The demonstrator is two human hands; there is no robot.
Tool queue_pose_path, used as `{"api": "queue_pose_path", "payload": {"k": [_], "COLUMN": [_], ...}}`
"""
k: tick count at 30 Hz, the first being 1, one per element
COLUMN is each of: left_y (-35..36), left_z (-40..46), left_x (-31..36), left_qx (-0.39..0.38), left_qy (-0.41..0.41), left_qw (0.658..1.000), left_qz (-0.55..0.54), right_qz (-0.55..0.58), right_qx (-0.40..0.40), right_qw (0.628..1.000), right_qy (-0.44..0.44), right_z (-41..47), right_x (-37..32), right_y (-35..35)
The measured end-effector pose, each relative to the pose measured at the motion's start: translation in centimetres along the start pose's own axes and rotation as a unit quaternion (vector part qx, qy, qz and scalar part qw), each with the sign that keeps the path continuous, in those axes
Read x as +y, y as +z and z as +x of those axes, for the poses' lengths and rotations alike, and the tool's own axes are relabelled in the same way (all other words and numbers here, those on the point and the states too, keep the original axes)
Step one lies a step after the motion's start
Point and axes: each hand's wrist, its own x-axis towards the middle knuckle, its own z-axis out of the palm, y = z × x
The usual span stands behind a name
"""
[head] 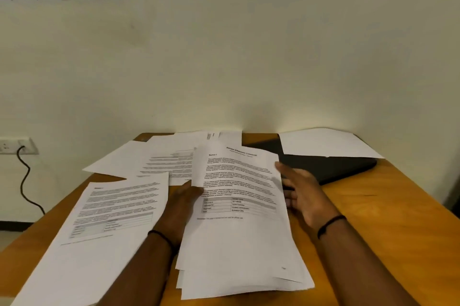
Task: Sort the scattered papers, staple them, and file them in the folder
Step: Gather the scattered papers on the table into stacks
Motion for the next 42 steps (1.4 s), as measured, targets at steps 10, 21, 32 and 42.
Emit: {"api": "queue_pose_path", "payload": {"k": [10,21,32,42], "left_y": [2.5,3.6,-3.7,-17.9], "left_z": [-3.4,-6.2,-7.0,-9.7], "left_x": [8.5,7.3,7.0,7.2], "left_qx": [-0.067,-0.06,0.024,0.139], "left_qy": [0.125,0.166,0.088,-0.017], "left_qw": [0.99,0.98,0.989,0.946], "left_qz": [-0.005,0.097,0.119,0.291], "right_qz": [0.125,0.002,-0.102,-0.262], "right_qx": [-0.045,0.016,0.072,-0.06], "right_qw": [0.988,0.978,0.971,0.951], "right_qy": [-0.083,-0.207,-0.206,-0.15], "right_z": [-4.2,-7.7,-7.4,-7.4], "right_x": [-5.1,-2.9,-1.3,5.4], "right_y": [0.3,1.9,9.2,21.1]}}
